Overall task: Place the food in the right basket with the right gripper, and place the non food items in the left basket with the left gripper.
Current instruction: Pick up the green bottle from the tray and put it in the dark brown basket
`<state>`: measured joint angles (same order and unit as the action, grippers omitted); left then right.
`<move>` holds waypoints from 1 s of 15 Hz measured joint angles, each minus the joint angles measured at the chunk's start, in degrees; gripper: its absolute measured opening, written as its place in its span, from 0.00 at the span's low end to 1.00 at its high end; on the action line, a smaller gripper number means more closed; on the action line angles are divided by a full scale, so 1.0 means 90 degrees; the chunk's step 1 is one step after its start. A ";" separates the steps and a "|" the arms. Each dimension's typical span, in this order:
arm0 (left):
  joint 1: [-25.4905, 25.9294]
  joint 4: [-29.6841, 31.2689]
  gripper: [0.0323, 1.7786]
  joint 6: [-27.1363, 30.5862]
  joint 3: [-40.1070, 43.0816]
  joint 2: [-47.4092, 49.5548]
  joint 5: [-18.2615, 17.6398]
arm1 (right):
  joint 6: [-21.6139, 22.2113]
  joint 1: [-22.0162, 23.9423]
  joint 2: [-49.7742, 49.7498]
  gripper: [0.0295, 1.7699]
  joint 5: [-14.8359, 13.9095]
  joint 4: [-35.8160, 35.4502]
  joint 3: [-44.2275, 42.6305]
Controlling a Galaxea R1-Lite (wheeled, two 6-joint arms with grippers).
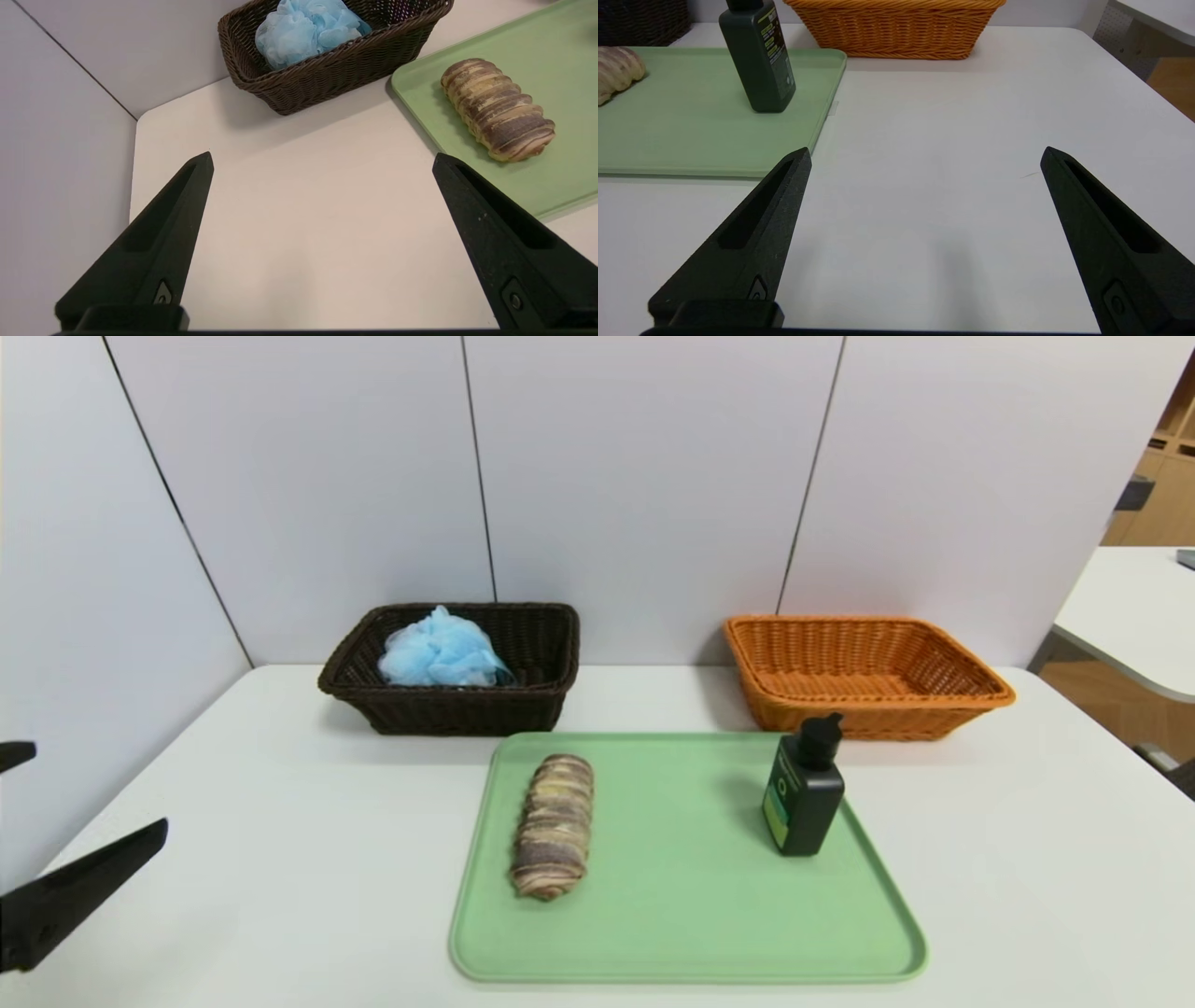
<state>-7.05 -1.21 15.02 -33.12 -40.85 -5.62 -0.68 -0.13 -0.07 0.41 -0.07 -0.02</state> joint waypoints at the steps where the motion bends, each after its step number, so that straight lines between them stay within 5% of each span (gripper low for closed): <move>1: 0.0112 0.0154 0.94 -0.0031 0.0326 0.0354 0.0003 | 0.0000 0.0000 0.0000 0.96 0.0000 0.0000 0.0000; 5: 0.0664 0.0746 0.95 -0.0046 0.1331 0.1563 0.0000 | 0.0000 0.0000 0.0000 0.96 0.0000 0.0000 0.0000; 15: 0.0777 0.0605 0.95 -0.0451 0.3564 0.4129 0.0546 | 0.0000 -0.0003 0.0000 0.96 -0.0001 0.0000 0.0003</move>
<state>-0.05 4.24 10.96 -1.05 -3.69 -0.71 -0.68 -0.16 -0.07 0.40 -0.07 0.00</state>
